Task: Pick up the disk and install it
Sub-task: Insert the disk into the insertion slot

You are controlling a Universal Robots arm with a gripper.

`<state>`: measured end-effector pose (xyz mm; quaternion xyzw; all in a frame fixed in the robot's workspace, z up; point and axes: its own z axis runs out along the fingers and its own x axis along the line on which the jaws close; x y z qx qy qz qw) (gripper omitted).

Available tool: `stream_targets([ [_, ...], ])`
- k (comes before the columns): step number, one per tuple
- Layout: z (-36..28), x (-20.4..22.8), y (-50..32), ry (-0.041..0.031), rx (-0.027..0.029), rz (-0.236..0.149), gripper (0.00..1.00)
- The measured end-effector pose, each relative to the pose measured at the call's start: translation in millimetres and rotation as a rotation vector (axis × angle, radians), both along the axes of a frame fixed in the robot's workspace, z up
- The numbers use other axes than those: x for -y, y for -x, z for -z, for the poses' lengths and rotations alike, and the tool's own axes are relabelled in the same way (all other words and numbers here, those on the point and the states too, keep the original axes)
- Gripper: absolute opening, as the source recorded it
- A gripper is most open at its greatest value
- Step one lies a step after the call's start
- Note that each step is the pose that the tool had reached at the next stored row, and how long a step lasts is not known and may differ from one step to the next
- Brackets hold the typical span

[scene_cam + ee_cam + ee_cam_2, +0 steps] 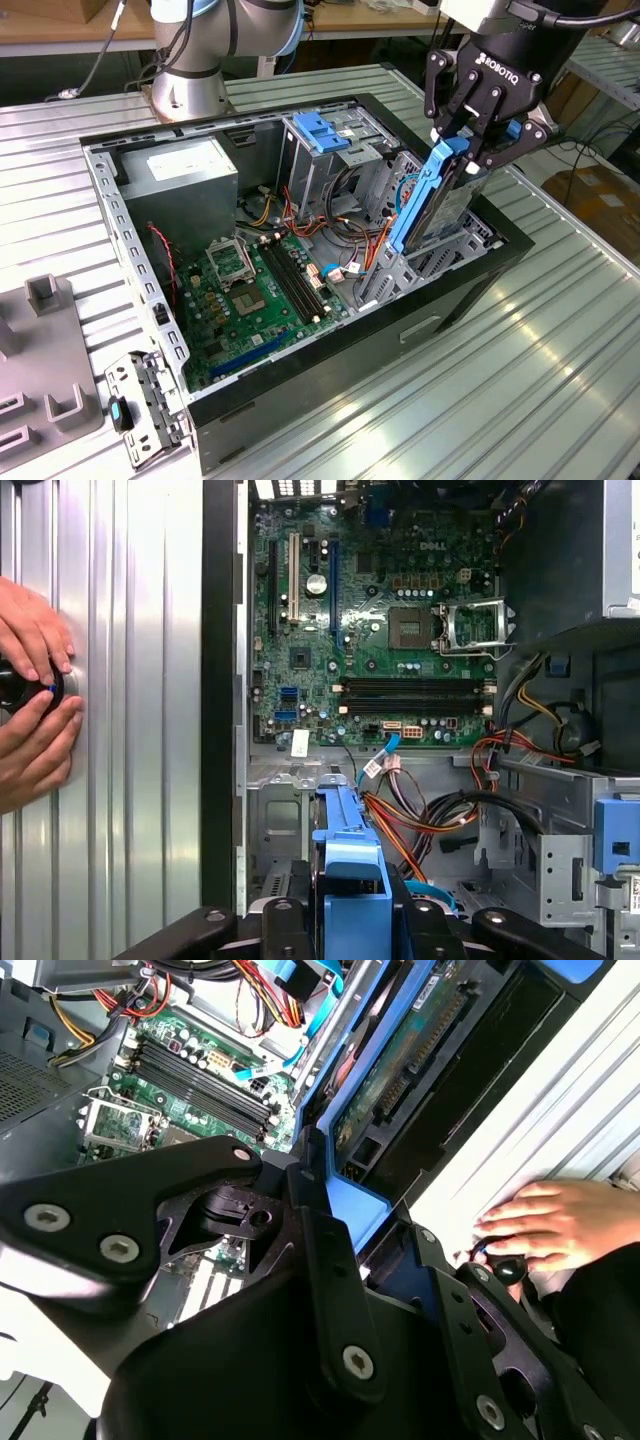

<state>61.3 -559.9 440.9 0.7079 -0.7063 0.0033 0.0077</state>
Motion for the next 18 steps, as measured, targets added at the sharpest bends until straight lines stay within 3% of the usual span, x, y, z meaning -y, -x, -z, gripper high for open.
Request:
stream_targets([
  [4,0.5,0.0,-0.1,-0.0002,0.0,0.0,0.37],
  [10,9.2,0.7,-0.1,-0.0004,0.0001,0.0,0.37],
  [14,9.9,0.8,-0.1,-0.0004,0.0001,0.0,0.37],
  [16,15.3,2.4,-0.1,-0.001,0.0001,0.0,0.51],
  [18,20.2,4.0,-0.3,-0.0008,0.0,0.0,0.51],
])
